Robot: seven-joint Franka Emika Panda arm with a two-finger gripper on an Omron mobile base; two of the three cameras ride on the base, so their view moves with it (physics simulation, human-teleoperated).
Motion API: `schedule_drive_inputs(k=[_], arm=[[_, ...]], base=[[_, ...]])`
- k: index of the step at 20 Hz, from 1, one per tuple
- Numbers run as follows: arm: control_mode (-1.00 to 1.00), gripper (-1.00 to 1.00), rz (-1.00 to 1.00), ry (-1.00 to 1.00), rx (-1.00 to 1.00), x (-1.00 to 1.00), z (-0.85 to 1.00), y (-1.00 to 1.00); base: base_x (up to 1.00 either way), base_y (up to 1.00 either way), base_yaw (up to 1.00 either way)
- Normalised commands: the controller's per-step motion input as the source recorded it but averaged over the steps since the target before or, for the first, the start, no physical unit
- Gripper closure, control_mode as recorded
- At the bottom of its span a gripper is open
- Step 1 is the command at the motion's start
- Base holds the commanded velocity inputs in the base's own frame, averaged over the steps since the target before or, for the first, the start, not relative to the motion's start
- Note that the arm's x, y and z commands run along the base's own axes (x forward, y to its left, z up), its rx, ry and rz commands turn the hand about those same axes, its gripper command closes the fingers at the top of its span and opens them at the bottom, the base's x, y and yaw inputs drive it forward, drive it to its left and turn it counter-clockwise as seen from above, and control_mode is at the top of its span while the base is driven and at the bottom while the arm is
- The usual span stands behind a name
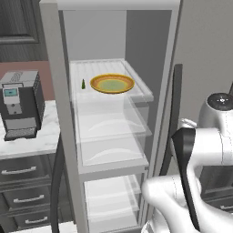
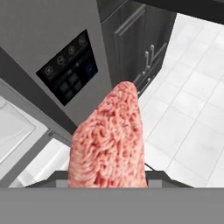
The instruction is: Transport the steak from the fridge to the microwave and turn on the microwave.
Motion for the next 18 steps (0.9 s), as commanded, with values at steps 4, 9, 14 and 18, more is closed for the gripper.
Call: schedule_drive_inputs(k=[4, 9, 14, 18], arm=[[-1.00, 1.00, 0.00, -0.01, 0.00, -0.10, -0.04, -0.06], [1.00, 1.00, 0.00, -0.05, 0.00, -0.19, 0.00, -0.04], [1.00, 1.00, 0.00, 0.00, 0.00, 0.00, 0.00, 0.00], [1.00, 1.00, 0.00, 0.00, 0.00, 0.00, 0.00, 0.00]], base=[[0.00, 0.00, 0.00], [-0.08, -0.02, 0.00], [-0.64, -0.23, 0.00], [-0.56, -0.30, 0.00]])
